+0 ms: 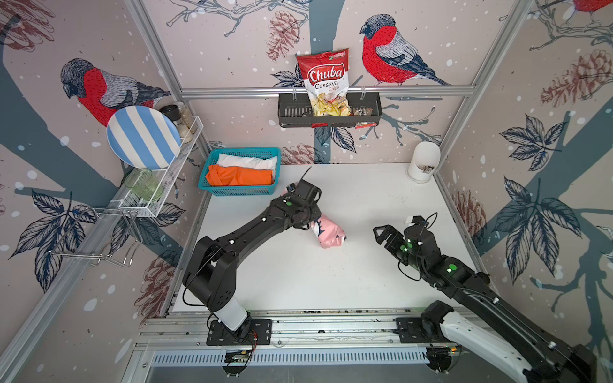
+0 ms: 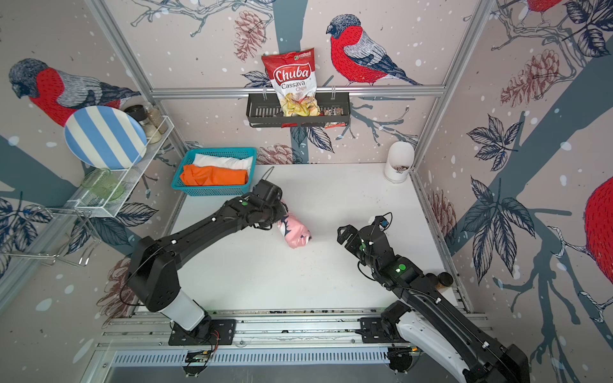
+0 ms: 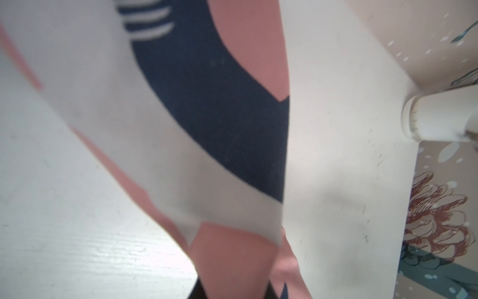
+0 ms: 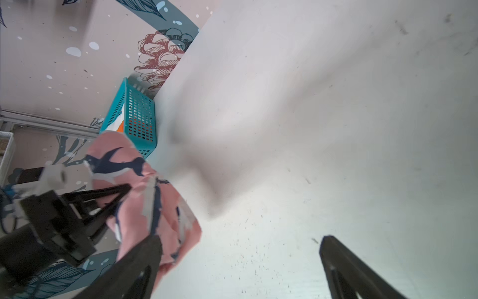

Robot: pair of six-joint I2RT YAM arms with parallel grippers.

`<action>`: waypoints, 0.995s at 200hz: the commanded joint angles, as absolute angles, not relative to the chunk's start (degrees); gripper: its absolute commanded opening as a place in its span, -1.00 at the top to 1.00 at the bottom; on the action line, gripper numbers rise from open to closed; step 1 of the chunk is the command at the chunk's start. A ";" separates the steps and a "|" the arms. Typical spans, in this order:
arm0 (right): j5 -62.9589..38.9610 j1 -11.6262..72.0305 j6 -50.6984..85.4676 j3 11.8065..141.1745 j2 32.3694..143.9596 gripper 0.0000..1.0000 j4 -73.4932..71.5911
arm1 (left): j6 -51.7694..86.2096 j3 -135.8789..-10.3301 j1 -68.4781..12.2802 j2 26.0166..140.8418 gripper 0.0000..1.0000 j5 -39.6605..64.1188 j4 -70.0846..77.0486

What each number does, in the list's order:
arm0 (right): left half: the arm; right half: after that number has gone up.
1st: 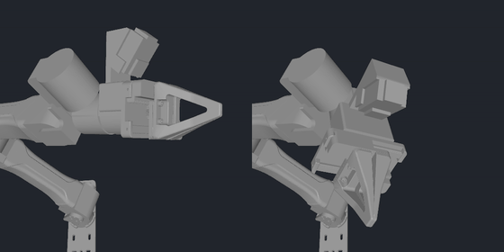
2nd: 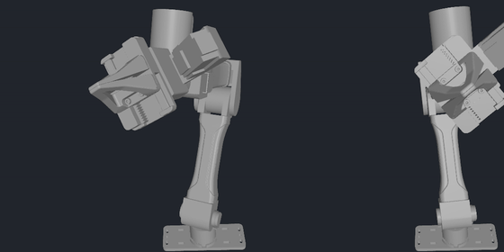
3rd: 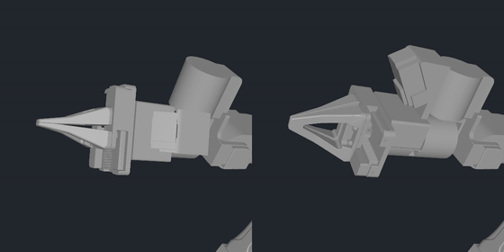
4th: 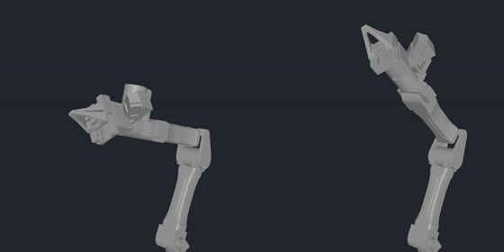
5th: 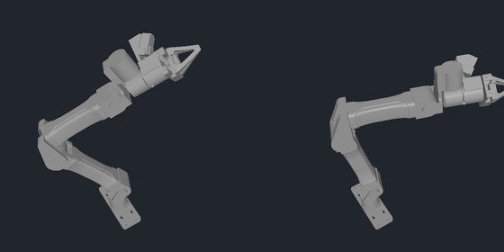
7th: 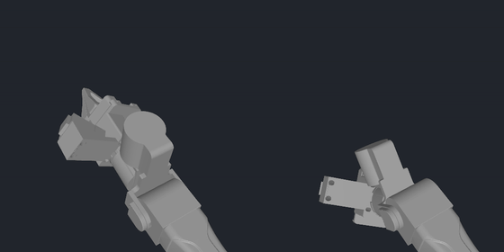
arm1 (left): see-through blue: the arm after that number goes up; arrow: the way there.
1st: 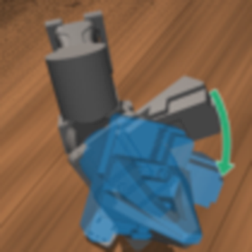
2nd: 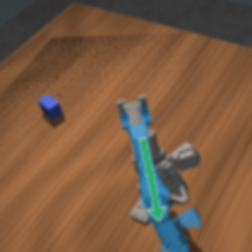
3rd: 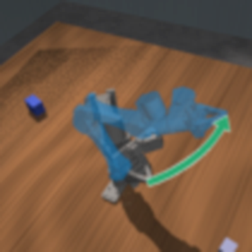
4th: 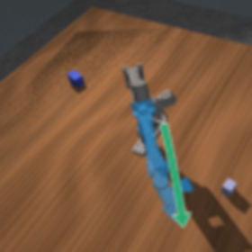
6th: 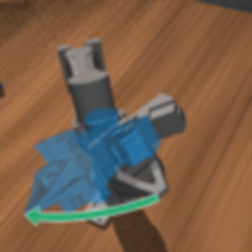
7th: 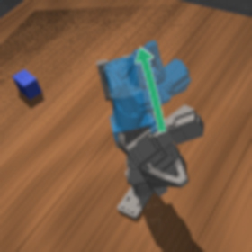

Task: Roll up the shorts
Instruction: Pick up the shorts at the center of the board, then place the shorts in the bin.

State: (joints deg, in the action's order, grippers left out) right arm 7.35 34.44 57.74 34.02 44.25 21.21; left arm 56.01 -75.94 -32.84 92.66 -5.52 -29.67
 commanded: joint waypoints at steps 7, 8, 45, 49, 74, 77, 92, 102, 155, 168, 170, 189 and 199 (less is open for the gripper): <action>4.55 31.45 53.05 34.63 45.62 -1.00 21.48 | 48.08 -81.90 -26.31 91.71 0.74 -8.49 -30.19; 4.39 31.37 53.03 34.63 45.75 -1.00 21.46 | 47.90 -82.13 -25.95 91.73 0.74 -8.46 -30.12; 3.10 30.30 52.05 35.26 48.66 -1.00 19.49 | 41.88 -93.40 -14.47 97.73 0.74 -1.96 -25.63; 3.08 30.20 51.98 35.24 48.84 -1.00 19.32 | 41.57 -95.02 -13.56 98.89 0.74 -1.20 -25.15; 2.66 29.27 51.18 35.33 50.15 -1.00 18.51 | 40.88 -107.23 -8.53 108.42 0.74 3.32 -22.77; 2.53 29.12 51.01 35.38 50.30 -1.00 18.44 | 40.91 -108.89 -8.04 109.79 0.74 3.81 -22.54; 2.33 28.53 50.15 35.42 51.23 -1.00 18.17 | 40.66 -117.24 -5.93 116.23 0.74 5.62 -21.90; 1.41 28.10 49.80 35.34 51.88 -1.00 17.67 | 40.71 -121.91 -4.82 120.54 0.74 6.19 -20.72; -3.90 26.72 47.65 38.41 55.87 -1.00 16.86 | 47.50 -139.50 0.62 139.83 0.75 10.23 -12.02; -4.52 26.67 46.43 39.36 56.47 -1.00 17.35 | 48.85 -139.16 1.51 142.70 0.78 11.88 -6.47; -4.60 26.71 46.24 39.48 56.57 -1.00 17.56 | 49.04 -139.14 1.61 143.19 0.77 11.93 -5.84; -5.40 26.63 44.38 39.90 57.11 -1.00 18.35 | 51.08 -139.52 2.45 146.87 0.79 10.64 -3.13; -5.40 26.52 43.99 39.53 57.24 -1.00 18.67 | 52.35 -139.61 2.64 148.15 0.79 9.31 -3.23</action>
